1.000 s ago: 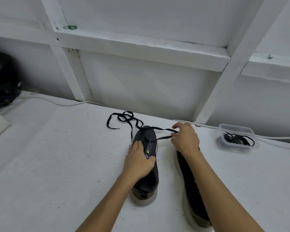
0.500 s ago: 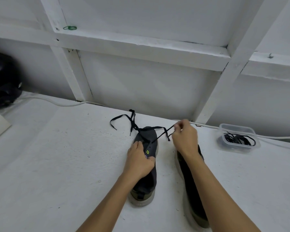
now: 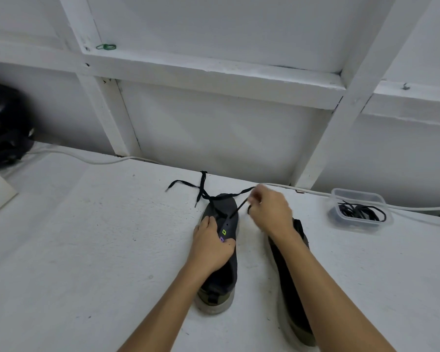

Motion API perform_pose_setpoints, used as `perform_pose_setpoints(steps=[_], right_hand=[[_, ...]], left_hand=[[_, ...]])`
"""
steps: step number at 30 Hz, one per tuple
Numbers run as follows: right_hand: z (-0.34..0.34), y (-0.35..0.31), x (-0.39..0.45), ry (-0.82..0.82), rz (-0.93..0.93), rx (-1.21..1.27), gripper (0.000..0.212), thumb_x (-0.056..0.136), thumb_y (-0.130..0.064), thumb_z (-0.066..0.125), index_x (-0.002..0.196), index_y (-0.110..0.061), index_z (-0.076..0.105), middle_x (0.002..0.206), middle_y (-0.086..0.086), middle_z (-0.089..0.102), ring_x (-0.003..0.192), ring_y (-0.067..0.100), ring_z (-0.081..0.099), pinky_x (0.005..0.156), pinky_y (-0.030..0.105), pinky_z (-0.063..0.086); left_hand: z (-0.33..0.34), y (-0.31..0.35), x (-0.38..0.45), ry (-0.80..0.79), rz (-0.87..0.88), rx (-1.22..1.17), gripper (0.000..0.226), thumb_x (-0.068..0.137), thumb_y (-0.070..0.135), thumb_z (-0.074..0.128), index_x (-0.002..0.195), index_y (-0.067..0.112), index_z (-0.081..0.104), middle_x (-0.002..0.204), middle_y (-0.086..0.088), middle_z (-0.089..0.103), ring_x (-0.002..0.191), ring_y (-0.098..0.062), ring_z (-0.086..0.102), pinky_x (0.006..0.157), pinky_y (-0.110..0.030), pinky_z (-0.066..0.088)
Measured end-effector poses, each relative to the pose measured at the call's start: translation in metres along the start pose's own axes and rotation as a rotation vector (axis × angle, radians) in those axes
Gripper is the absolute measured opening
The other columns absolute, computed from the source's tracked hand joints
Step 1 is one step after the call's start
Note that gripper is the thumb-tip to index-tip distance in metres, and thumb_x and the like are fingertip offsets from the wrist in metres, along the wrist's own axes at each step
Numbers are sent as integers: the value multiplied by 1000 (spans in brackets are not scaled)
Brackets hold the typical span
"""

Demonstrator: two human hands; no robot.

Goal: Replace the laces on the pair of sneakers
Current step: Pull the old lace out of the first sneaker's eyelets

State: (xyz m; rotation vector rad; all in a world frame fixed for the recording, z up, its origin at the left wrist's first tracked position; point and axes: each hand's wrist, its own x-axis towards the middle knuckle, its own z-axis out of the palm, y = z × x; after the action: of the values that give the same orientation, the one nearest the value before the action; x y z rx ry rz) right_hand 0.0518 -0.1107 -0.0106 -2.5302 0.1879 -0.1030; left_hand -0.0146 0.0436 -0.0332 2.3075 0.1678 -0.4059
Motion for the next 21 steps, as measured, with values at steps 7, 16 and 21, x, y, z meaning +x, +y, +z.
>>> perform_pose_setpoints(steps=[7, 16, 21], right_hand=[[-5, 11, -3, -181, -100, -37, 36, 94, -28, 66, 129, -27, 63, 132, -3, 62, 118, 22, 59, 93, 33, 46], [4, -5, -4, -196, -86, -146, 11, 96, -24, 57, 98, -26, 67, 102, -2, 69, 96, 25, 62, 72, 32, 46], [-11, 14, 8, 36, 123, -47, 11, 94, -17, 58, 103, -19, 64, 110, 4, 66, 88, 26, 57, 61, 28, 35]], left_hand=[[5, 1, 0, 25, 16, 7, 75, 94, 28, 54, 156, 3, 20, 162, -10, 22, 149, -29, 19, 120, -43, 26], [6, -2, 0, 61, 35, 23, 72, 99, 28, 49, 158, 5, 15, 166, -6, 14, 152, -24, 12, 123, -34, 17], [6, -2, 0, 40, 24, 22, 71, 99, 27, 48, 158, 5, 15, 166, -7, 15, 152, -25, 13, 124, -38, 17]])
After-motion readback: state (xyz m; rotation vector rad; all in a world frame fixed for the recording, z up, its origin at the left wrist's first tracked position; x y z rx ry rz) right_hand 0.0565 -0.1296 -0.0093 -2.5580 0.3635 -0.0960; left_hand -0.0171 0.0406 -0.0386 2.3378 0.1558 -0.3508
